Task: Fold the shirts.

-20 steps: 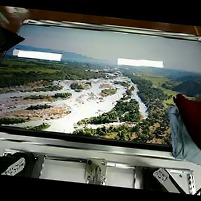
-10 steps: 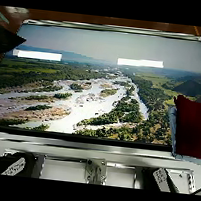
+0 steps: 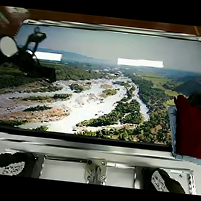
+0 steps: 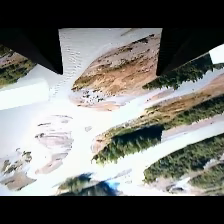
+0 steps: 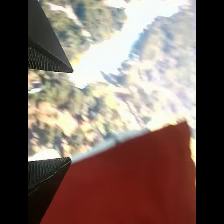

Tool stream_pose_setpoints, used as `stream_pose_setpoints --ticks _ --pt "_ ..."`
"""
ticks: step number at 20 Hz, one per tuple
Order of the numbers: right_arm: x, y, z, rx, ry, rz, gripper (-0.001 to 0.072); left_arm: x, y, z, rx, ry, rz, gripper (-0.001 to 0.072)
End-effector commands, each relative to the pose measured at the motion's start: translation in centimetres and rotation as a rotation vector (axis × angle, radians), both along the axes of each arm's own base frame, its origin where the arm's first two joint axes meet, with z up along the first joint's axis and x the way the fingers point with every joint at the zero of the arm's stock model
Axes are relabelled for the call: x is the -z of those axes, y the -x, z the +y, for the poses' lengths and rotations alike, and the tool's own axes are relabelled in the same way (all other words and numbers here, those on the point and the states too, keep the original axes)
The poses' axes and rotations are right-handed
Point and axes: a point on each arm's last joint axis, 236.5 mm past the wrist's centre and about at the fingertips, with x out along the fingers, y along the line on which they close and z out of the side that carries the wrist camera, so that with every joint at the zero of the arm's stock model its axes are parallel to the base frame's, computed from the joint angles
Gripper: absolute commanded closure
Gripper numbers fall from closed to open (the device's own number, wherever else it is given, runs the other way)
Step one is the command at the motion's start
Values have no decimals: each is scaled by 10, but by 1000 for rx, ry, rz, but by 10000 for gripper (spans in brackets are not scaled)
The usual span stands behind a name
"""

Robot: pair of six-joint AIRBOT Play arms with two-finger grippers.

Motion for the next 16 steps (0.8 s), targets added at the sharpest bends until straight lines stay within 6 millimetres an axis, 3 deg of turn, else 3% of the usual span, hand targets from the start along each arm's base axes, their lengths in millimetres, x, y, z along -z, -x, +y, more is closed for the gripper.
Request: stream_pose_setpoints --ticks 1,16 --pt "43 20 47 -122 -74 258 62 31 2 -12 19 -46 79 1" --pt "49 19 51 -133 -90 282 62 29 -1 -18 22 -21 64 2"
